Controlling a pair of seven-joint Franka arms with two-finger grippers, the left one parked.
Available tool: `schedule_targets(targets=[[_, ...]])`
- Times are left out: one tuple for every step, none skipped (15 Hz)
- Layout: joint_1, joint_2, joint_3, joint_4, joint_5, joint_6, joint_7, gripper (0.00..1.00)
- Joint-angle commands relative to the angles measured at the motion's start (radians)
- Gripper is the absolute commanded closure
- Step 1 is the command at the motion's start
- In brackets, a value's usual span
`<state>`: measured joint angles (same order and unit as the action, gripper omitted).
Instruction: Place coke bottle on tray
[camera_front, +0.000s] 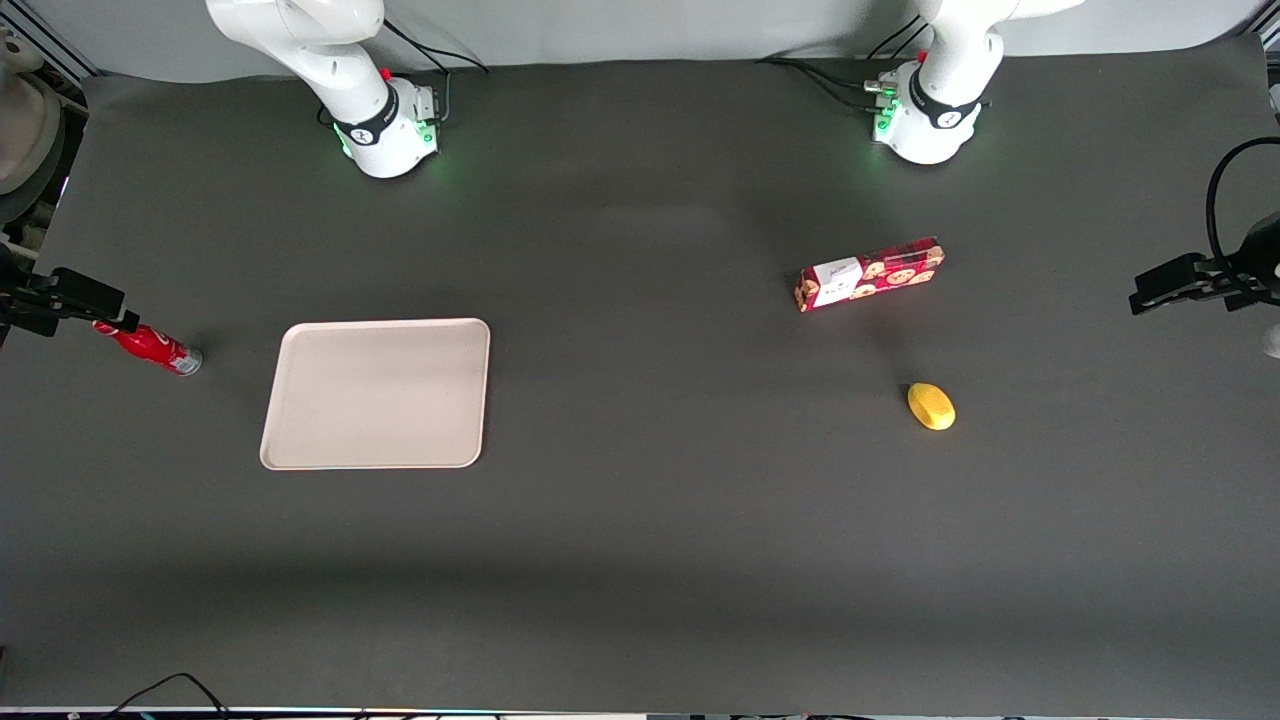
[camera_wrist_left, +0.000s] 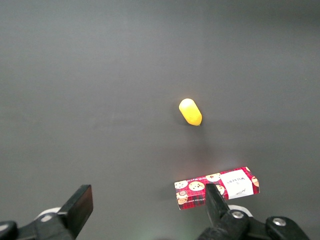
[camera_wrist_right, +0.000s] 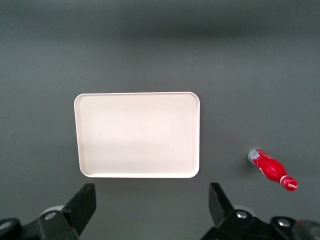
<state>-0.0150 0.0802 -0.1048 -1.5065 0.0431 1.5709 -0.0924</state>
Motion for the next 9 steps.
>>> schedule_targets(targets=[[-0.003,-0.014,0.004,-0.007,-0.014,-0.006,0.025,0.0],[-0.003,-0.014,0.004,-0.007,-0.016,-0.006,0.025,0.0],[-0.006,-0.016,0.004,-0.007,-0.016,-0.008,0.025,0.0],[-0.01,-0.019,-0.001,-0.007,-0.017,-0.008,0.014,0.0],[-0.01,-0.02,-0.009,-0.009,-0.034,-0.021,-0.003,0.0],[-0.016,-0.02,-0.012,-0.011,-0.051,-0.035,-0.041,0.0],[-0.025,-0.022,-0.022,-0.02,-0.057,-0.041,-0.105,0.0],[-0.026,-0.026,-0.054,-0.053,-0.06,-0.035,-0.16,0.0],[-0.025,-0.039,-0.1,-0.084,-0.069,-0.017,-0.2,0.0]])
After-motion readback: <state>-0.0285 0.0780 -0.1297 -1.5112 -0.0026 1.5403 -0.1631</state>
